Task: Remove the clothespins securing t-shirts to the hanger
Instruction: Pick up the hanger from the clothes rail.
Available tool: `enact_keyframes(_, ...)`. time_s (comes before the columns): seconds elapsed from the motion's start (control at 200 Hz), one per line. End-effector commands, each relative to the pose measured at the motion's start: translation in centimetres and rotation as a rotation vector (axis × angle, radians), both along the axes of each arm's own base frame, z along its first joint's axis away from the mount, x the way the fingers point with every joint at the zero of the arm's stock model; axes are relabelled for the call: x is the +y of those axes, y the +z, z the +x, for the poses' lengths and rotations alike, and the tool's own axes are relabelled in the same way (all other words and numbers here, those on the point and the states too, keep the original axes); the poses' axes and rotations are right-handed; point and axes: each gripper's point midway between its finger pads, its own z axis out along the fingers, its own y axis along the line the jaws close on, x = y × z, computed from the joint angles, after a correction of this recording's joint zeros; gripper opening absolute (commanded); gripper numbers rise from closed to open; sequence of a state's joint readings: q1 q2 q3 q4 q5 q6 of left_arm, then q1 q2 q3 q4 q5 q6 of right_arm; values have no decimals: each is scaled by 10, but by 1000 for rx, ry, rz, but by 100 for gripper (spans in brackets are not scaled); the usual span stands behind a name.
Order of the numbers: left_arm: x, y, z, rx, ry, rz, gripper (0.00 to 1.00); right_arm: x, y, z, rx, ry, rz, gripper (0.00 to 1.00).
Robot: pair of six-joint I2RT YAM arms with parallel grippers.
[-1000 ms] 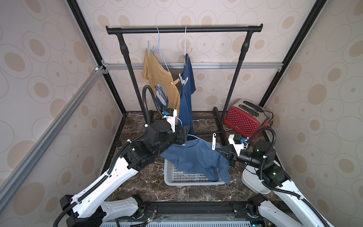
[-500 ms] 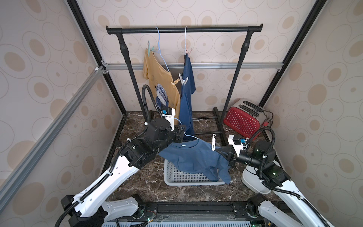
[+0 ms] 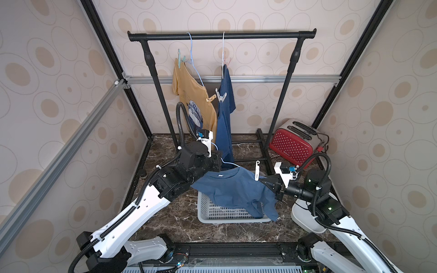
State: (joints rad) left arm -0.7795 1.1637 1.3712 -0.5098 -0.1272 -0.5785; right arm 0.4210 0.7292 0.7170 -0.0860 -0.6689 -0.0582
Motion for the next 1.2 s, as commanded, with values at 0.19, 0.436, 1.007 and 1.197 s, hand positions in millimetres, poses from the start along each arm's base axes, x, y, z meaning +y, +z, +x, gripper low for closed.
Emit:
enact_keyframes(0.19,9,25,-3,-92,5,-26,0,4,7,-3,-9,28,-27,31)
enact_keyframes(0.436,19,24,-6,-149,-2,71,0,2,6,-10,62,51,-117,72)
enact_keyframes(1.007,41,87,-38,-273,-133,228,0,-1,76,-7,-1,44,-150,97)
enact_keyframes(1.197,3,60,-33,-280,-270,169,0,-5,81,-15,35,82,-256,97)
